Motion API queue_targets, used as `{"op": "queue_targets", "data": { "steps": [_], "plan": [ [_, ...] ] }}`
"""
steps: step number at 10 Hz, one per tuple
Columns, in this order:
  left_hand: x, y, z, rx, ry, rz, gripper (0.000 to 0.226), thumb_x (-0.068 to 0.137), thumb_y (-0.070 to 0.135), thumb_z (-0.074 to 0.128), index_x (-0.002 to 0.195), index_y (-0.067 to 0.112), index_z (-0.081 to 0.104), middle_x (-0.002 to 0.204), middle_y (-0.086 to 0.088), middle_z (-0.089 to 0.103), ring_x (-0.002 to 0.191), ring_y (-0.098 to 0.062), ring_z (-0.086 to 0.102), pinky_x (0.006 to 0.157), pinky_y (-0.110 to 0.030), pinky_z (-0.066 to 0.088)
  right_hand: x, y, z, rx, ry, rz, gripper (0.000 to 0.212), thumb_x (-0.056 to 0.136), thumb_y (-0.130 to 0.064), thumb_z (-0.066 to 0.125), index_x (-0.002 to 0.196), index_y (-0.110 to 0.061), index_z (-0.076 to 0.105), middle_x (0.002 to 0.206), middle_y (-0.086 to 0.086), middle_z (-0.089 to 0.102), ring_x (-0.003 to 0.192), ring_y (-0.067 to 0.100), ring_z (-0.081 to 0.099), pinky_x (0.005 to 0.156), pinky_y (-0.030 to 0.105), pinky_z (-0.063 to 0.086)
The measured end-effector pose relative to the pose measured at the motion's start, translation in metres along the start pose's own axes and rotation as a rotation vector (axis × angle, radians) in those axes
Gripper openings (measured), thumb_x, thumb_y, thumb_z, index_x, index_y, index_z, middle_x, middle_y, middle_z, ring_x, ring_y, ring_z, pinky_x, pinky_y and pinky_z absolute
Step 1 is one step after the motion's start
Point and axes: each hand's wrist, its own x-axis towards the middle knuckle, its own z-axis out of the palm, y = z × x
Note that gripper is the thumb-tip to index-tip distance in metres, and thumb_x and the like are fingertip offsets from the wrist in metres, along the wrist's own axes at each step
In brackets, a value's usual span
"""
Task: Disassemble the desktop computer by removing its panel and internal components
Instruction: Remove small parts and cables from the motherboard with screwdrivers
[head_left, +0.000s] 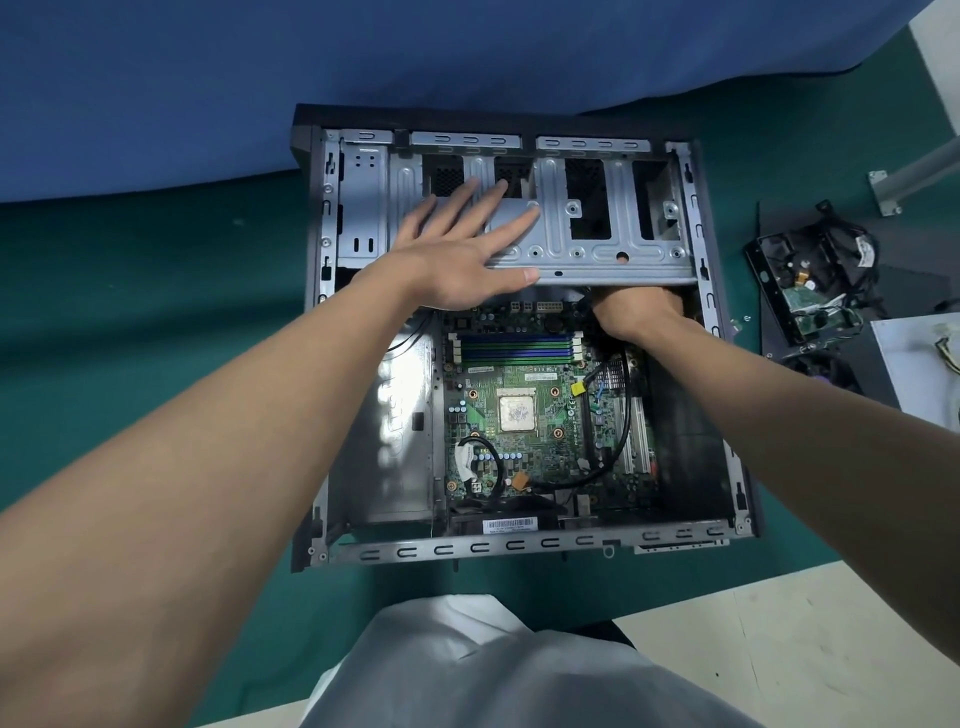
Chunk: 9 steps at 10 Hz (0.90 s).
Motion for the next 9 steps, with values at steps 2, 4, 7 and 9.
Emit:
{"op": "queue_targets", "data": {
  "steps": [2,4,7,9],
  "plan": [
    [-0.0004,0.0007,0.0004,0.0,-0.001,-0.003,0.068,0.087,0.078,0.022,0.143,0.058,-0.011,0.155,0.018,-0.026,0.14,-0.005,-0.031,0.113,-0.038,-0.018,-0.0017,-0.0032,-0.0004,0.022,0.088,-0.033,0.039,0.097,-0.044,0.036,0.125,-0.022,0.051,0.131,0.01,0.055,0.115,0.038,0.053,0.089,0.045,0.043],
    [-0.0002,0.0006,0.0003,0.007,-0.002,-0.006,0.068,0.087,0.079,0.021,0.143,0.058,-0.012,0.155,0.018,-0.026,0.14,-0.005,-0.031,0.113,-0.039,-0.018,0.0001,-0.0012,0.0018,0.058,0.103,-0.028,0.035,0.097,-0.042,0.04,0.118,-0.02,0.056,0.121,0.01,0.06,0.105,0.036,0.057,0.077,0.041,0.043],
    [-0.0008,0.0013,-0.0001,0.012,0.001,-0.008,0.068,0.088,0.077,0.022,0.143,0.058,-0.012,0.156,0.018,-0.026,0.14,-0.005,-0.031,0.113,-0.038,-0.018,0.0028,-0.0006,0.0034,0.066,0.122,-0.024,0.036,0.097,-0.043,0.037,0.116,-0.02,0.057,0.119,0.01,0.061,0.103,0.036,0.058,0.073,0.039,0.038],
    [-0.0006,0.0018,0.0006,0.008,-0.001,-0.01,0.068,0.088,0.078,0.022,0.143,0.058,-0.012,0.155,0.018,-0.026,0.14,-0.005,-0.031,0.112,-0.038,-0.018,0.0054,0.0019,0.0035,0.051,0.078,-0.053,0.036,0.098,-0.037,0.036,0.115,-0.015,0.057,0.118,0.014,0.061,0.099,0.037,0.057,0.072,0.039,0.038]
  ]
}}
